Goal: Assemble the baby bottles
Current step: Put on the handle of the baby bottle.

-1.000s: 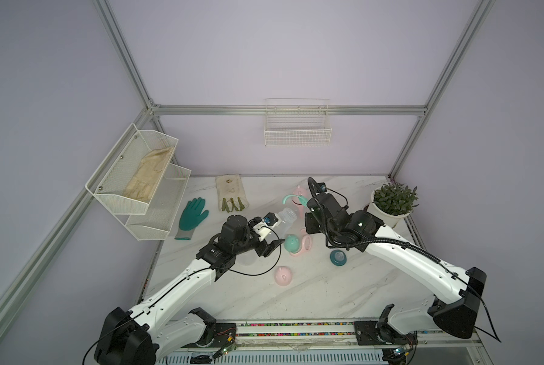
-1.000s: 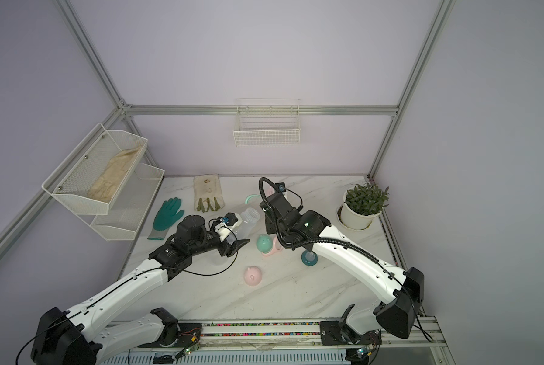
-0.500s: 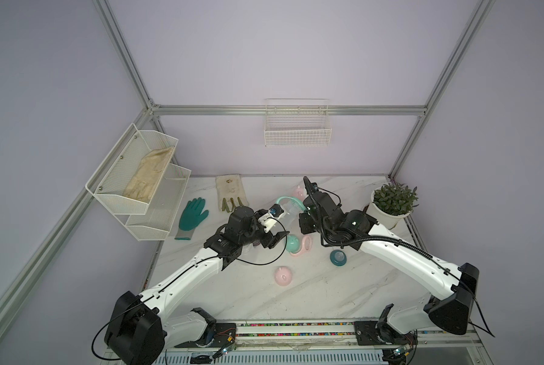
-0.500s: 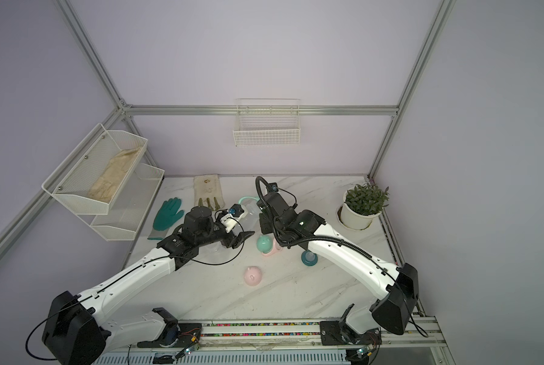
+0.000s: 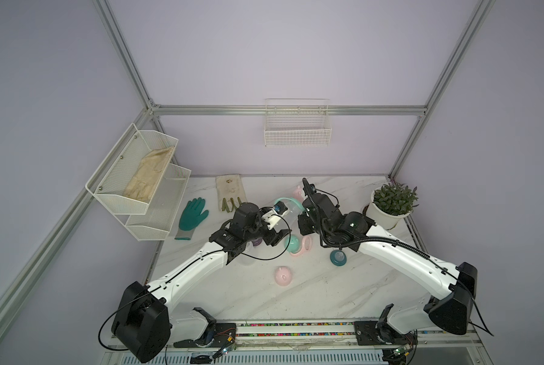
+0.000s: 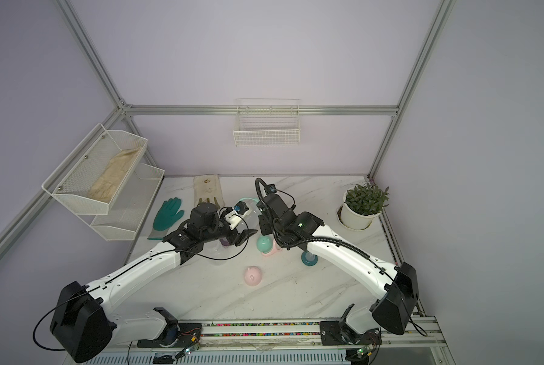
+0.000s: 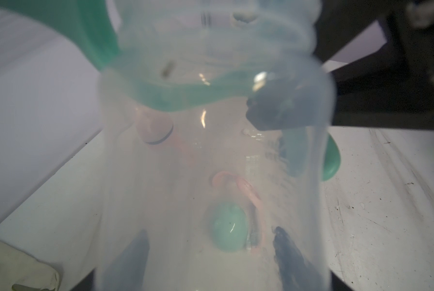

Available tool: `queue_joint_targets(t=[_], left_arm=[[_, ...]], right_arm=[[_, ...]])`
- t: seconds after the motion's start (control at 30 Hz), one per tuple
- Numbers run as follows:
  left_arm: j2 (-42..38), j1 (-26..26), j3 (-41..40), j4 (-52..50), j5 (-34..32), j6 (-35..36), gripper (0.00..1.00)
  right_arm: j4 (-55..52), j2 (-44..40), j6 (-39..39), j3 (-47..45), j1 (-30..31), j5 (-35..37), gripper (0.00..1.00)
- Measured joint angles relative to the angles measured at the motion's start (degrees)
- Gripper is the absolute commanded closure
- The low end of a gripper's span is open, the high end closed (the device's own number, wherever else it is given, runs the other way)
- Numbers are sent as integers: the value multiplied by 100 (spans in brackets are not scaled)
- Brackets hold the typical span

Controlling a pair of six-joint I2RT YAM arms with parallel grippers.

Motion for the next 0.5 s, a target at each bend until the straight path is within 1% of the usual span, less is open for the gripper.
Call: queue_joint_targets(t=[0.17,0.37,0.5], left_arm=[[42,-2,63,-122,-76,-92,100],[164,-24,245,-413,-125,-289,100],[273,-39,389,-496,-140,-295,100]], right_arm=[[109,0,-251,-76,120,367,100],[361,-22,-498,-275,313,986,100],[614,-170,-643,-507,382,1215,100]])
